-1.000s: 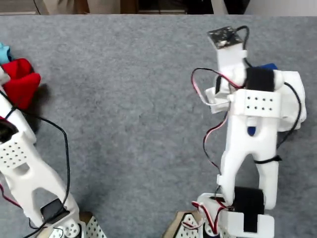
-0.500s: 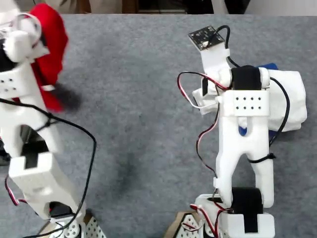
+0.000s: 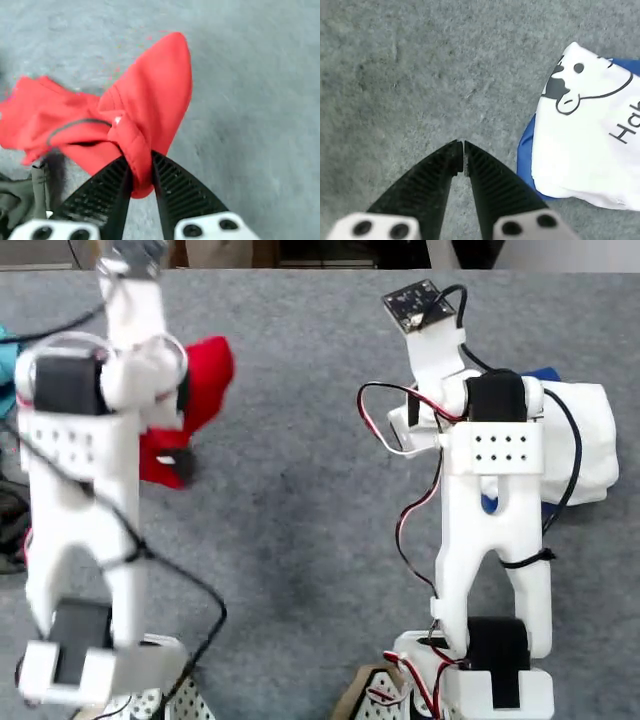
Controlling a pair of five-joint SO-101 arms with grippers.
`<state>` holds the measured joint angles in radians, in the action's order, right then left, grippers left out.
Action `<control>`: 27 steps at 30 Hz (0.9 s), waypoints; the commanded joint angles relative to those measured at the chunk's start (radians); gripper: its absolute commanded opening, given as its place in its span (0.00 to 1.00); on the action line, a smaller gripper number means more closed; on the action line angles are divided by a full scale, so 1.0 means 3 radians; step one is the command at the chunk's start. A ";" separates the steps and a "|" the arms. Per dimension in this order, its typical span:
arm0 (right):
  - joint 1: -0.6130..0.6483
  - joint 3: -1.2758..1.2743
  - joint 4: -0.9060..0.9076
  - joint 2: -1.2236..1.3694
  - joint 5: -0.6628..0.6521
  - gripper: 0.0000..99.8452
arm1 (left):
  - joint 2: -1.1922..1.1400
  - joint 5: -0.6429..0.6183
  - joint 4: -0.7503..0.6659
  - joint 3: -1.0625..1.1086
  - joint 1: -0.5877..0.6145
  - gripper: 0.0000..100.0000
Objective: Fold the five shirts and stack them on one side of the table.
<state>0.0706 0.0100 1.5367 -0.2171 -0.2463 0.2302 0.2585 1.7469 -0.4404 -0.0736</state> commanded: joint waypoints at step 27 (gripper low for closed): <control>0.0141 -0.0018 0.0271 -0.0156 0.0036 0.17 | 0.1394 -0.1473 -0.0435 0.1371 0.0286 0.31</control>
<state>0.0752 0.0069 1.6103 -0.2171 -0.2463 0.6322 -0.1910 1.6287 0.0230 -0.1350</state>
